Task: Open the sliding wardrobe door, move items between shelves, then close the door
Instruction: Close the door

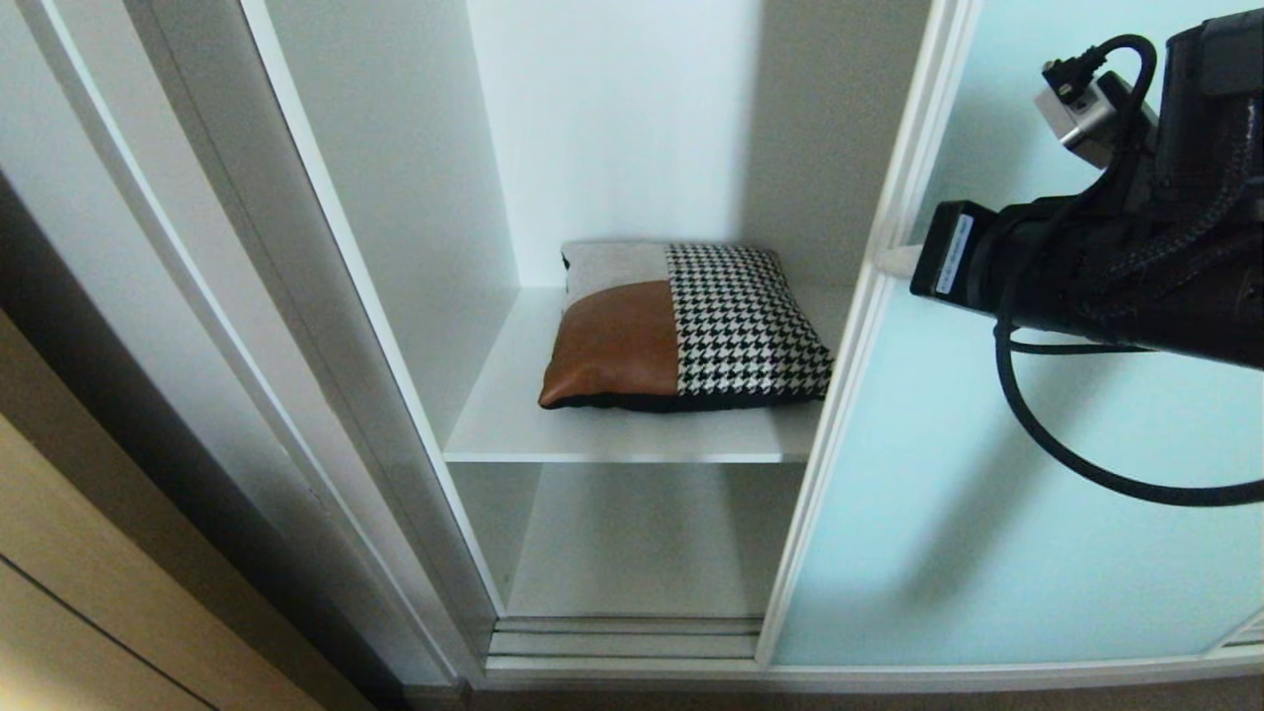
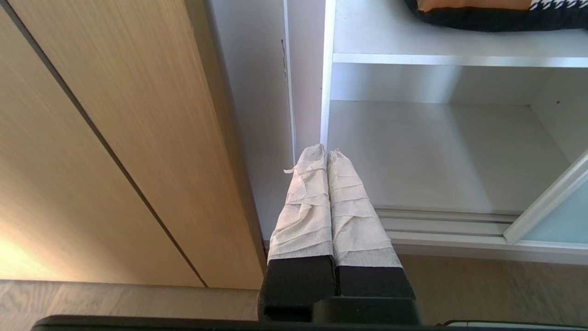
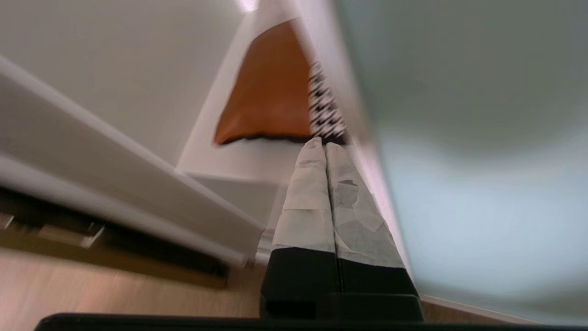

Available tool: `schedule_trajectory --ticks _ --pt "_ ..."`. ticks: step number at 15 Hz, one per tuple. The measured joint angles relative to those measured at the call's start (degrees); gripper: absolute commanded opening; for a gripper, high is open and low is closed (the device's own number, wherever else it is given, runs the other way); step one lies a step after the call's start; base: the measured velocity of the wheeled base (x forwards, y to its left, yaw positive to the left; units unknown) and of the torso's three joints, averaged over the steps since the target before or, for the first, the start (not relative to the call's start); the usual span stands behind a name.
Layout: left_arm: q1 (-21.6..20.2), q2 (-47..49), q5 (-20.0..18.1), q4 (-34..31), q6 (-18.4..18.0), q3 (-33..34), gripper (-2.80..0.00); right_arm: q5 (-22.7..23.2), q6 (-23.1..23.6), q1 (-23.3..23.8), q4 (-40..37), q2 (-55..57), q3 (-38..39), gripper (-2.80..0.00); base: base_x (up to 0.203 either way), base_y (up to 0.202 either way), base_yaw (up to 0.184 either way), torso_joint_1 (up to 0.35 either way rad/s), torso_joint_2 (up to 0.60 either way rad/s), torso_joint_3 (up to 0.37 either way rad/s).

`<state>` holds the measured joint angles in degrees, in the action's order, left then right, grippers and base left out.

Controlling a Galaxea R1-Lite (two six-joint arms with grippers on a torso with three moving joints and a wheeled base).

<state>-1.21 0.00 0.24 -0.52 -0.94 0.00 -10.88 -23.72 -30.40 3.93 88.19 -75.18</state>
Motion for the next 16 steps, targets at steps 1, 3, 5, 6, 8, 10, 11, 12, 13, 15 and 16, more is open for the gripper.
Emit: schedule_trajectory --ticks 1,3,5,6,8,10,11,12,13,15,16 --pt "0.0 0.0 0.0 0.0 0.0 0.0 -2.8 -1.4 -0.2 -0.1 0.5 0.4 -0.5 -2.8 0.0 0.0 0.0 0.0 0.0 0.0" --pt "0.0 0.0 0.0 0.0 0.0 0.0 -2.8 -1.8 -0.8 -0.1 0.6 0.0 -0.4 -2.8 0.0 0.0 0.0 0.0 0.0 0.0" --pt "0.0 0.0 0.0 0.0 0.0 0.0 -2.8 0.7 -1.0 -0.1 0.1 -2.0 0.8 -2.8 0.0 0.0 0.0 0.0 0.0 0.0" --pt "0.0 0.0 0.0 0.0 0.0 0.0 -2.8 2.1 -0.9 -0.1 -0.1 -3.4 1.8 -2.8 0.0 0.0 0.0 0.0 0.0 0.0" --pt "0.0 0.0 0.0 0.0 0.0 0.0 -2.8 3.7 -0.6 -0.2 -0.5 -6.0 3.9 -2.8 0.0 0.0 0.0 0.0 0.0 0.0" --pt "0.0 0.0 0.0 0.0 0.0 0.0 -2.8 3.7 -0.8 -0.2 -0.5 -7.6 5.2 -2.8 0.0 0.0 0.0 0.0 0.0 0.0" --pt "0.0 0.0 0.0 0.0 0.0 0.0 -2.8 3.6 -0.9 -0.1 -0.3 -7.8 5.4 -2.8 0.0 0.0 0.0 0.0 0.0 0.0" --pt "0.0 0.0 0.0 0.0 0.0 0.0 -2.8 3.5 -1.0 0.2 -0.2 -7.9 5.5 -2.8 0.0 0.0 0.0 0.0 0.0 0.0" --pt "0.0 0.0 0.0 0.0 0.0 0.0 -2.8 3.5 -1.1 0.4 -0.1 -7.9 5.5 -2.8 0.0 0.0 0.0 0.0 0.0 0.0" --pt "0.0 0.0 0.0 0.0 0.0 0.0 -2.8 3.5 -1.0 1.5 0.2 -7.7 5.5 -2.8 0.0 0.0 0.0 0.0 0.0 0.0" --pt "0.0 0.0 0.0 0.0 0.0 0.0 -2.8 3.5 -1.1 2.5 0.2 -7.4 5.3 -2.8 0.0 0.0 0.0 0.0 0.0 0.0"
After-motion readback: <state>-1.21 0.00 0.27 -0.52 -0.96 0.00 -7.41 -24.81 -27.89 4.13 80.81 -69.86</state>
